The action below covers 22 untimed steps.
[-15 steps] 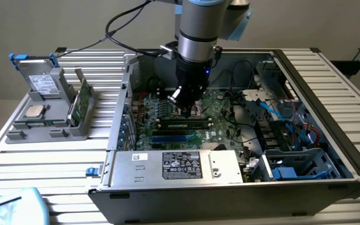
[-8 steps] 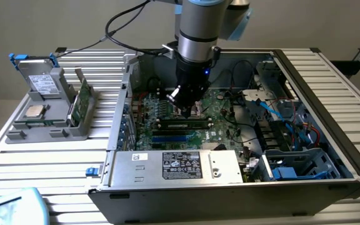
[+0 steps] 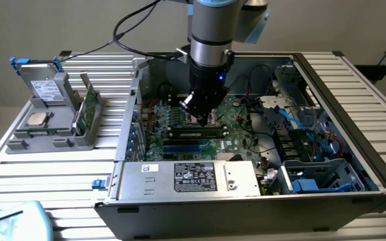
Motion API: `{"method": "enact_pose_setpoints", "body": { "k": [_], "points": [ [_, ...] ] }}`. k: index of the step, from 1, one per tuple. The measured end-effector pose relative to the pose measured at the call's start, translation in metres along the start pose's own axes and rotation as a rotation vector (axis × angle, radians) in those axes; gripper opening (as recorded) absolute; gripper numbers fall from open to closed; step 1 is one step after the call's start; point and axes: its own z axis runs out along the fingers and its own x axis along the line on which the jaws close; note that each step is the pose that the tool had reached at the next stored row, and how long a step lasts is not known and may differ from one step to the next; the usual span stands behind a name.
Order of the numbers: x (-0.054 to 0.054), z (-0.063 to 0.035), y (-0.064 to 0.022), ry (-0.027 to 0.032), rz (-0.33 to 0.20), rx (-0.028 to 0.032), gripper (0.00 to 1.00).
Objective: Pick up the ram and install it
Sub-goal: 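Press down the ram until it locks into place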
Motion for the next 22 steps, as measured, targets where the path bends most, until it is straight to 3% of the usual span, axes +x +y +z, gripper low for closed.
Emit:
{"method": "enact_pose_setpoints", "body": {
  "k": [7, 16, 22],
  "points": [
    [0.0001, 0.0002, 0.0000, -0.0048, 0.101, 0.0014, 0.11],
    [0.0001, 0.0005, 0.0000, -0.0026, 0.223, 0.0059, 0.11],
    [0.0007, 0.0006, -0.0009, -0.0009, 0.269, 0.0061, 0.11]
  ]
}}
